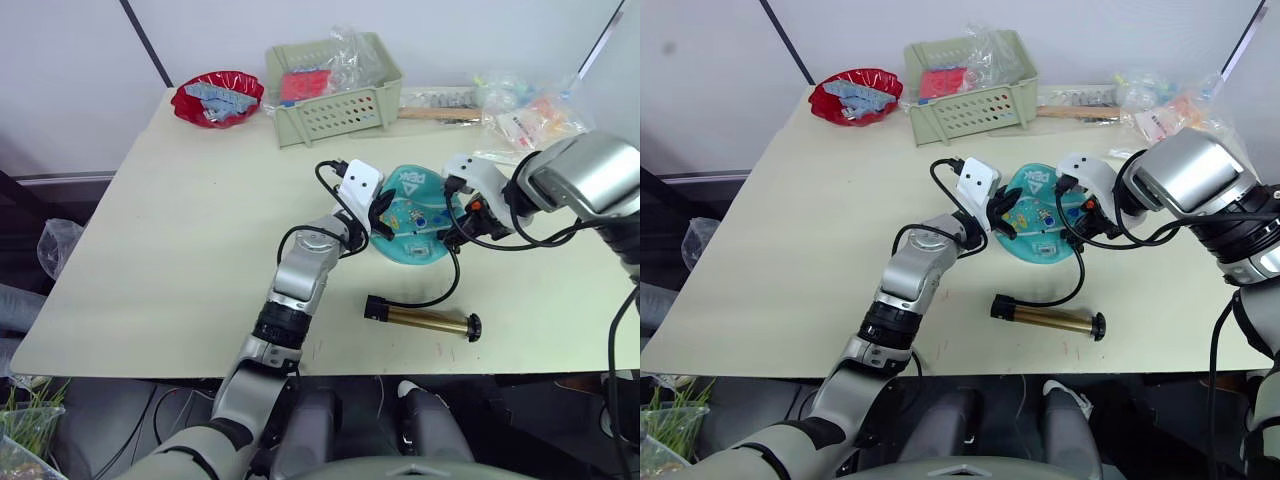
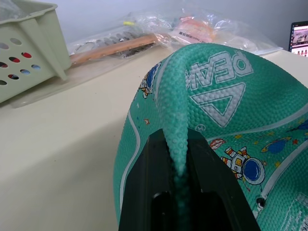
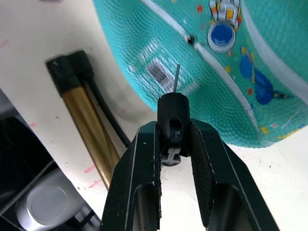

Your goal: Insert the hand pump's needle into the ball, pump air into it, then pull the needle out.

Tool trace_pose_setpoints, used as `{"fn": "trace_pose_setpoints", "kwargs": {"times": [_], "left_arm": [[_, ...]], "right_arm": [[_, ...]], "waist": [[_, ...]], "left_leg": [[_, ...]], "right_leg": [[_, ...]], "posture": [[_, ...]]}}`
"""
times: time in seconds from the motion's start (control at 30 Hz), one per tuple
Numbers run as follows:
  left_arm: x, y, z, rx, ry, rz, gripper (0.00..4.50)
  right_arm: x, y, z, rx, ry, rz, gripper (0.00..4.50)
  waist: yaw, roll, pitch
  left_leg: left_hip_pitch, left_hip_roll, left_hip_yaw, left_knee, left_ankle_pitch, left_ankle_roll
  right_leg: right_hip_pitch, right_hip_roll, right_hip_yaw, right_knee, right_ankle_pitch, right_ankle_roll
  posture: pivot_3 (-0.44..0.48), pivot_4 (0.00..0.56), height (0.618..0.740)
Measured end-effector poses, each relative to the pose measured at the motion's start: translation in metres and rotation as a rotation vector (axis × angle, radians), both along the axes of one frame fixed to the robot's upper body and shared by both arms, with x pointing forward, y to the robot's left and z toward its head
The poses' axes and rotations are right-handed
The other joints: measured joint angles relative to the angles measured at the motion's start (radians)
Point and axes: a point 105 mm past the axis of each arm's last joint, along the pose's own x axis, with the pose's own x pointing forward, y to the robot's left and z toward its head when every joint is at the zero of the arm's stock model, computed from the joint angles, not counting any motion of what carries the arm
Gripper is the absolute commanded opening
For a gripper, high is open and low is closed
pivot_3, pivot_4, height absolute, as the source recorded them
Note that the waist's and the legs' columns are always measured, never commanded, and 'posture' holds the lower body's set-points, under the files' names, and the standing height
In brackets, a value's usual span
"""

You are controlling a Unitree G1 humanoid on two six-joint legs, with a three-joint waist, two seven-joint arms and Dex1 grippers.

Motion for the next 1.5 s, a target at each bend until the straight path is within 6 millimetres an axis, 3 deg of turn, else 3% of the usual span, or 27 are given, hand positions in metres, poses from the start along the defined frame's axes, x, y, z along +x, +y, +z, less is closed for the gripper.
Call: {"fn": "trace_pose_setpoints", "kwargs": {"times": [0.37, 1.5], "left_arm": [[-0.004, -0.001, 0.001, 0.036, -0.017, -0.012, 0.01], [-0.006, -0.002, 0.0, 0.034, -0.015, -0.014, 0.01]], "right_arm": [[0.01, 0.012, -0.006, 0.005, -0.012, 0.021, 0.35], [0.015, 0.01, -0.015, -0.021, -0.026, 0.047, 0.35]], "waist": [[-0.004, 0.0, 0.0], [-0.009, 0.0, -0.001]], "left_leg": [[-0.003, 0.0, -0.001, 0.0, 0.0, 0.0], [-0.005, -0.001, -0.002, 0.002, 0.0, 0.0]], "right_leg": [[-0.002, 0.0, 0.0, 0.0, 0.0, 0.0], [-0.004, -0.001, -0.002, 0.001, 0.001, 0.001]], "posture": [[0.0, 0.15, 0.74], [0.0, 0.15, 0.74]]}}
